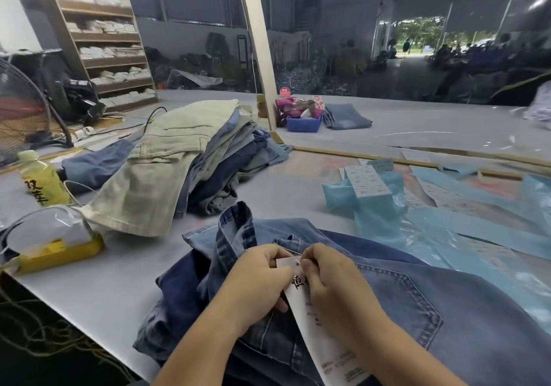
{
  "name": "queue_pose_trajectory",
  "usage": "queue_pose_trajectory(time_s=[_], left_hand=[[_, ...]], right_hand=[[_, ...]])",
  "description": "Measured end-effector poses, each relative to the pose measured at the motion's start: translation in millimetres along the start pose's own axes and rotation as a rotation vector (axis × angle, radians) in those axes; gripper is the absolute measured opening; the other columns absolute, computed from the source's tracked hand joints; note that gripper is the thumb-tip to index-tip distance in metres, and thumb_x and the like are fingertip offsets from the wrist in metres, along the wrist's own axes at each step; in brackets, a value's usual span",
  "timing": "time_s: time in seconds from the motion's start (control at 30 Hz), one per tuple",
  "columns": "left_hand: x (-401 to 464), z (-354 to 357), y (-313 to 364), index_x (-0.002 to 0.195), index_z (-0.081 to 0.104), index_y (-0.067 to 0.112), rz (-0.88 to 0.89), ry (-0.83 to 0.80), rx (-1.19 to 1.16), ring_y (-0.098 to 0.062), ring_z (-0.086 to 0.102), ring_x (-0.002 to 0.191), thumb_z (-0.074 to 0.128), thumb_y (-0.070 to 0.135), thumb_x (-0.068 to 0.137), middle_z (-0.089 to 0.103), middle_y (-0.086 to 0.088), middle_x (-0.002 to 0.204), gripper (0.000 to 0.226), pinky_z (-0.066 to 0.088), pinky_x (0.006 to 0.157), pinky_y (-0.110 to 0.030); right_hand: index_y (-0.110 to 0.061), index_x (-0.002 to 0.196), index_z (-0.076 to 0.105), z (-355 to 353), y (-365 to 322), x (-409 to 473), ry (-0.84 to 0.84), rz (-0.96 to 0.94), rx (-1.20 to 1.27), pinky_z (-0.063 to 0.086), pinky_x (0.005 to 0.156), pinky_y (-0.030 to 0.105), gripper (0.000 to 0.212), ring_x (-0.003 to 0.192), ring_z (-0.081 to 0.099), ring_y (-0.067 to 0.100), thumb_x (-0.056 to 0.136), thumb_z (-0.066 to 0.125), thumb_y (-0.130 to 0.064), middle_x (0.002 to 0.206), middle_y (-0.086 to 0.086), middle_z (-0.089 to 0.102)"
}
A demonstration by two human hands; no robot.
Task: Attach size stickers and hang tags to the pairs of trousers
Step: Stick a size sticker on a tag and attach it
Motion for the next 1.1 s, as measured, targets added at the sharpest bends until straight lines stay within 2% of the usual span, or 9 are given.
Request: queue_pose_trajectory(time_s=[0.17, 0.33, 0.43, 0.57, 0.63, 0.73, 0.87, 0.97, 1.1], left_hand=[[-7, 2, -3, 0.087, 0.069, 0.011, 0.047, 0.024, -0.023, -0.011, 0.06, 0.054, 0.055, 0.007, 0.087, 0.07, -0.005, 0.069, 0.015, 0.048, 0.05, -0.023], [-12, 5, -6, 0.08, 0.068, 0.023, 0.119, 0.07, 0.048, -0.014, 0.057, 0.059, 0.058, 0.029, 0.078, 0.069, -0.006, 0.069, 0.012, 0.049, 0.057, -0.037], [-14, 7, -6, 0.08, 0.067, 0.025, 0.142, 0.102, 0.067, -0.014, 0.057, 0.061, 0.057, 0.032, 0.078, 0.069, -0.005, 0.07, 0.012, 0.052, 0.06, -0.047], [-16, 6, -6, 0.081, 0.068, 0.025, 0.157, 0.112, 0.063, -0.017, 0.059, 0.064, 0.057, 0.031, 0.078, 0.069, -0.006, 0.071, 0.013, 0.052, 0.063, -0.049], [-17, 5, -6, 0.081, 0.069, 0.025, 0.15, 0.101, 0.049, -0.017, 0.06, 0.064, 0.056, 0.032, 0.077, 0.07, -0.007, 0.072, 0.015, 0.052, 0.063, -0.047], [-16, 5, -8, 0.084, 0.071, 0.022, 0.132, 0.055, -0.035, -0.018, 0.064, 0.067, 0.054, 0.029, 0.078, 0.071, -0.009, 0.075, 0.02, 0.054, 0.061, -0.037], [-11, 3, -14, 0.098, 0.071, 0.004, 0.022, -0.127, -0.287, -0.031, 0.068, 0.08, 0.041, 0.02, 0.089, 0.071, -0.023, 0.09, 0.035, 0.055, 0.068, -0.037], [-9, -1, -16, 0.096, 0.069, 0.001, 0.005, -0.113, -0.276, -0.025, 0.067, 0.075, 0.049, 0.003, 0.096, 0.071, -0.019, 0.085, 0.02, 0.055, 0.064, -0.032], [-8, 1, -13, 0.095, 0.068, 0.002, 0.041, -0.074, -0.192, -0.017, 0.065, 0.066, 0.064, 0.007, 0.093, 0.07, -0.013, 0.078, 0.006, 0.052, 0.054, -0.025]], right_hand=[[-0.027, 0.085, 0.044, 3, 2, -4, 0.027, -0.015, -0.058, 0.044, 0.071, 0.029, 0.014, 0.08, 0.051, 0.009, 0.099, 0.042, -0.028, 0.083, -0.014, 0.05], [-0.026, 0.085, 0.046, 4, 2, -9, 0.045, -0.021, -0.082, 0.048, 0.071, 0.032, 0.012, 0.08, 0.054, 0.011, 0.096, 0.043, -0.029, 0.087, -0.012, 0.056], [-0.028, 0.083, 0.044, 3, 3, -10, 0.08, -0.013, -0.08, 0.047, 0.071, 0.032, 0.013, 0.079, 0.053, 0.011, 0.096, 0.044, -0.029, 0.086, -0.012, 0.054], [-0.028, 0.084, 0.044, 3, 2, -12, 0.104, -0.026, -0.084, 0.047, 0.07, 0.034, 0.012, 0.079, 0.054, 0.012, 0.096, 0.044, -0.031, 0.087, -0.011, 0.054], [-0.028, 0.085, 0.043, 5, 1, -13, 0.108, -0.042, -0.093, 0.047, 0.068, 0.034, 0.012, 0.079, 0.054, 0.013, 0.097, 0.043, -0.031, 0.087, -0.01, 0.054], [-0.028, 0.088, 0.042, 7, 1, -15, 0.113, -0.045, -0.117, 0.045, 0.068, 0.032, 0.01, 0.081, 0.055, 0.015, 0.097, 0.043, -0.031, 0.091, -0.01, 0.054], [-0.025, 0.089, 0.047, 7, 0, -17, 0.13, -0.056, -0.073, 0.044, 0.071, 0.034, 0.009, 0.082, 0.055, 0.016, 0.097, 0.045, -0.028, 0.092, -0.008, 0.056], [-0.025, 0.092, 0.051, 8, -3, -18, 0.126, -0.099, -0.049, 0.045, 0.072, 0.036, 0.01, 0.081, 0.055, 0.016, 0.098, 0.046, -0.03, 0.091, -0.01, 0.056], [-0.026, 0.089, 0.052, 6, -5, -19, 0.147, -0.151, -0.017, 0.046, 0.07, 0.036, 0.01, 0.077, 0.054, 0.014, 0.097, 0.048, -0.03, 0.085, -0.013, 0.053]])
Point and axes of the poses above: each hand's wrist, its own x-axis towards the middle knuckle, its own z-axis out of the palm, y = z × x, the point moved 6 cm from there along x, towards the middle knuckle
